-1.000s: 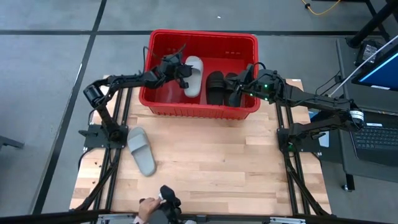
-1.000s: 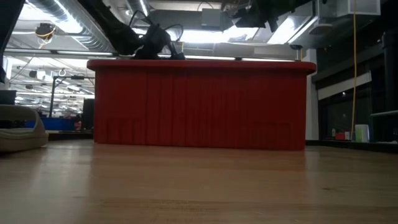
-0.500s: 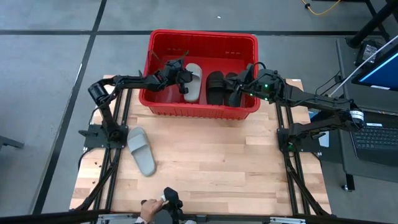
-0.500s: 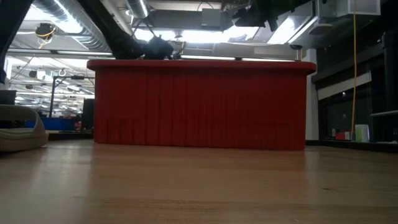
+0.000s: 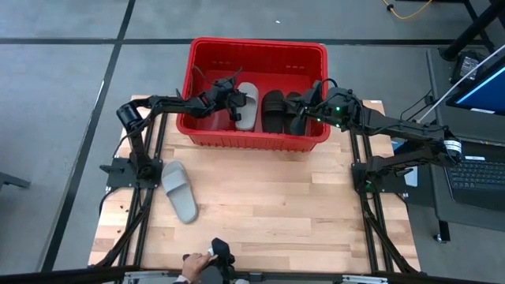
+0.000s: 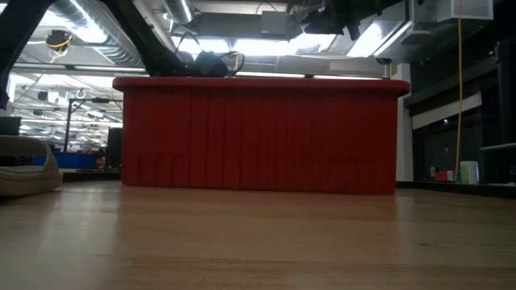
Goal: Pick and place slides into bin
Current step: Put the right gray slide into the red bin
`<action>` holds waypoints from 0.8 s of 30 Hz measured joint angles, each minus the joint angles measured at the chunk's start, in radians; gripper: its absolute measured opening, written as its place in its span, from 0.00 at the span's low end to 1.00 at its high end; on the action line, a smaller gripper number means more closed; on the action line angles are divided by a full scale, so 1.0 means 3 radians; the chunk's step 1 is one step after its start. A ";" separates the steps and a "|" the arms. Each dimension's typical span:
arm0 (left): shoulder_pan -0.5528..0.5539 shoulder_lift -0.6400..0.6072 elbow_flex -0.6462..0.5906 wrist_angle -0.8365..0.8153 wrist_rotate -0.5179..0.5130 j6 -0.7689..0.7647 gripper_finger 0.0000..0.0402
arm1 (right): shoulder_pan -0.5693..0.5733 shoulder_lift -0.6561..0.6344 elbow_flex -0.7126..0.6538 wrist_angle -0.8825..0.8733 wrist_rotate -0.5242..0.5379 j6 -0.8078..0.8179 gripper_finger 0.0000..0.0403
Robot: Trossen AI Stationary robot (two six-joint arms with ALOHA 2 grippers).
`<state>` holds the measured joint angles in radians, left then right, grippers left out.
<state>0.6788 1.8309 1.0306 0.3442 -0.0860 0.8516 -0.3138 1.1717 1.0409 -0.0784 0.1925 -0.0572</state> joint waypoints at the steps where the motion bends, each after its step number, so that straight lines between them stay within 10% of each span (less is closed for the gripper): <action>1: 0.0000 0.0019 0.0001 0.0007 -0.0002 -0.0001 0.01 | 0.0000 0.0000 0.0000 0.0000 0.0000 -0.0001 0.01; 24: 0.0031 0.0112 0.0001 0.0017 -0.0032 -0.0015 0.01 | 0.0000 0.0000 0.0000 -0.0005 -0.0001 0.0006 0.01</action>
<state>0.6883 1.8645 1.0309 0.3492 -0.0956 0.8472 -0.3138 1.1717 1.0409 -0.0799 0.1921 -0.0555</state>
